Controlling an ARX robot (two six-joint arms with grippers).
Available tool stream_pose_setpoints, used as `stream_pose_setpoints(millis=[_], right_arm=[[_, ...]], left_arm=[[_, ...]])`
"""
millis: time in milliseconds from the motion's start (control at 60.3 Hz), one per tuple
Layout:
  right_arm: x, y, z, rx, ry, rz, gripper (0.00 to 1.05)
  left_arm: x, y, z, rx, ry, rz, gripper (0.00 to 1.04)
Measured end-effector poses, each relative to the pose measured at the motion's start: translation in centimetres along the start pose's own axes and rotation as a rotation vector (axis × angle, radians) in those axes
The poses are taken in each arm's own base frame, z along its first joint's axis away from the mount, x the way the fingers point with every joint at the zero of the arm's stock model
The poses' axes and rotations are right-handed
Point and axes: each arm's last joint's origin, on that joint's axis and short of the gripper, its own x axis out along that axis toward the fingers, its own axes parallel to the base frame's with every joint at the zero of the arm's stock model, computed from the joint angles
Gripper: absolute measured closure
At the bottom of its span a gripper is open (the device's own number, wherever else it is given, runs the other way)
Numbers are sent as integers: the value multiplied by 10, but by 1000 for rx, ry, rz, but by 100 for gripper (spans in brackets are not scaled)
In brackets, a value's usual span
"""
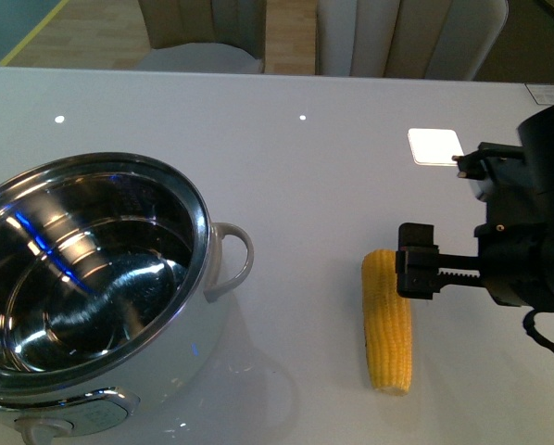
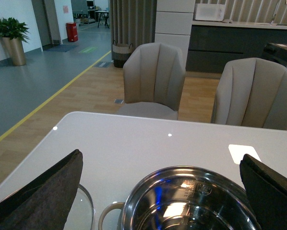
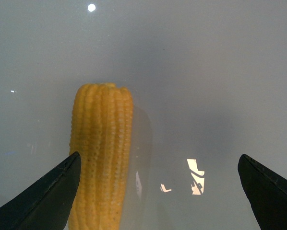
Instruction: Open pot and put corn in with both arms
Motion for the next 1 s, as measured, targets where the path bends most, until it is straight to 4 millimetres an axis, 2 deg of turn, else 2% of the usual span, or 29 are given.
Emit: stream_pose_setpoints(millis=[182, 398, 547, 763, 862, 995], right_arm=[[17, 15, -8, -26, 38, 15, 9], [33, 27, -34, -105, 110, 17, 9], [35, 30, -42, -151, 136, 16, 30], [28, 29, -43, -174, 133, 2, 62], [10, 30, -25, -137, 83, 39, 73], [-13, 36, -2, -75, 27, 99, 79]], left_arm=[[0, 0, 0, 0, 0, 0, 7], [0, 0, 0, 0, 0, 0, 7], [0, 0, 0, 0, 0, 0, 7], [0, 0, 0, 0, 0, 0, 7], [0, 0, 0, 0, 0, 0, 7], [0, 0, 0, 0, 0, 0, 7]])
